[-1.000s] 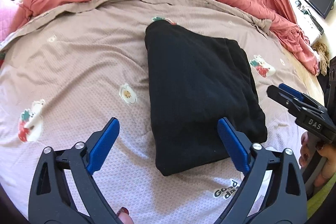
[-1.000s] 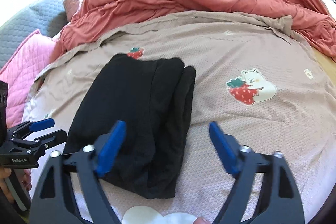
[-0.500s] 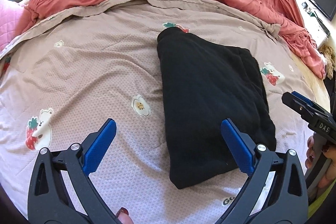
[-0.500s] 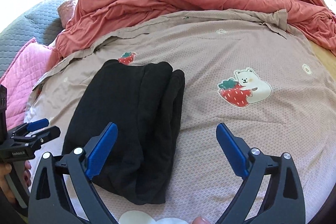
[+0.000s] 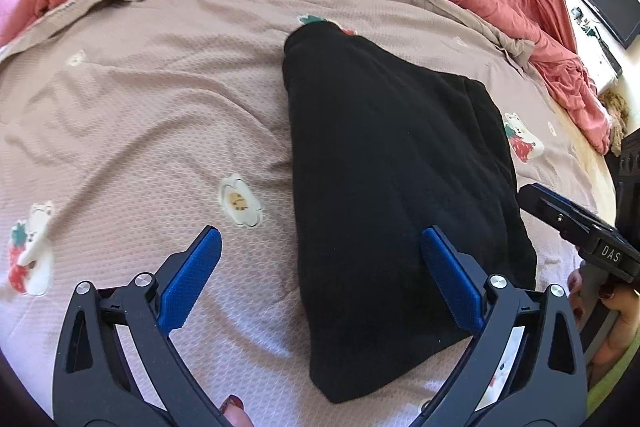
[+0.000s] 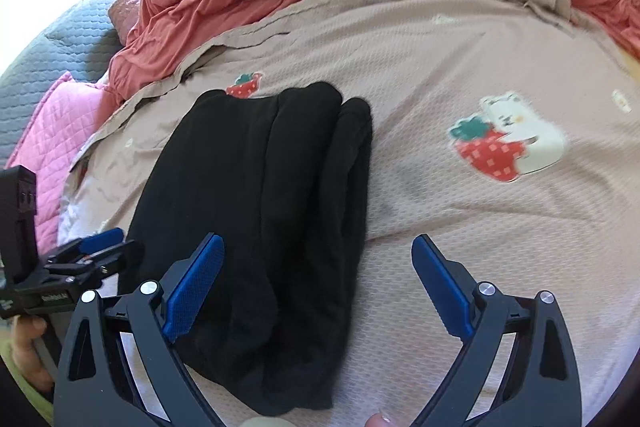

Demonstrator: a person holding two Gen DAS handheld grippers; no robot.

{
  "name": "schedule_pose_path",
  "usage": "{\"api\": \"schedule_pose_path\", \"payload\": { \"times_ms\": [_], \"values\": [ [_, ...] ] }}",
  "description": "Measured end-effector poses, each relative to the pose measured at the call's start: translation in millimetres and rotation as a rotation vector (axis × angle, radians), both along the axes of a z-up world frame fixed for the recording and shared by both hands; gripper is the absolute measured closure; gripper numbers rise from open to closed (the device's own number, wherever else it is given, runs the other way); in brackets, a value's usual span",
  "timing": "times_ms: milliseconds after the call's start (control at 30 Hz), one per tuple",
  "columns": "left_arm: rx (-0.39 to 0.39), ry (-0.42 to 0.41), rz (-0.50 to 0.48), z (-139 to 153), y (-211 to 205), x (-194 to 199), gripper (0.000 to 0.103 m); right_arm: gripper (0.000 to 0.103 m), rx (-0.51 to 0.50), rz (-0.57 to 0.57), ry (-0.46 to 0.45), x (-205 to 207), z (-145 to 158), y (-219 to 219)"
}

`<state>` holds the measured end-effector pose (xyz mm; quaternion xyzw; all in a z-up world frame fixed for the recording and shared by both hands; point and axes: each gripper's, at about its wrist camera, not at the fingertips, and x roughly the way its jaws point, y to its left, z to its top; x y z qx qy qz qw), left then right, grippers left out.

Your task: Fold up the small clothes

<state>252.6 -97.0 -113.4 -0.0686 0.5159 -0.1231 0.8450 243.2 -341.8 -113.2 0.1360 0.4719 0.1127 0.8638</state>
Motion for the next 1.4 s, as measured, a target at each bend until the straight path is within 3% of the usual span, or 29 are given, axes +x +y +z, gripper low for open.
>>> {"api": "schedule_pose_path", "payload": {
  "times_ms": [267, 400, 567, 700, 733, 767, 800, 933, 1167, 1400],
  "values": [
    [-0.078, 0.029, -0.018, -13, 1, 14, 0.009, 0.010, 0.046, 0.016, 0.049, 9, -22, 4],
    [-0.110, 0.044, -0.028, -20, 0, 21, 0.009, 0.020, 0.093, 0.039, 0.052, 14, -27, 6],
    [-0.134, 0.062, -0.041, -25, -2, 31, 0.010, 0.021, 0.115, 0.089, 0.044, 26, -33, 16],
    [-0.191, 0.080, -0.061, -28, -9, 40, 0.026, 0.022, 0.163, 0.100, 0.043, 31, -38, 17],
    [-0.198, 0.081, -0.065, -28, -11, 40, 0.030, 0.025, 0.168, 0.106, 0.042, 32, -39, 18],
    [-0.193, 0.078, -0.063, -27, -13, 40, 0.033, 0.038, 0.186, 0.128, 0.041, 32, -38, 20],
    [-0.184, 0.076, -0.064, -27, -15, 40, 0.036, 0.042, 0.194, 0.143, 0.034, 31, -37, 21],
    [-0.178, 0.058, -0.067, -19, -17, 38, 0.048, 0.049, 0.176, 0.160, 0.013, 28, -27, 24],
    [-0.202, 0.035, -0.056, -1, -3, 23, 0.053, 0.054, 0.185, 0.173, -0.021, 24, -13, 33],
    [-0.174, 0.012, -0.015, 16, 19, 11, 0.054, 0.054, 0.184, 0.234, -0.016, 17, -2, 61]
  ]
}}
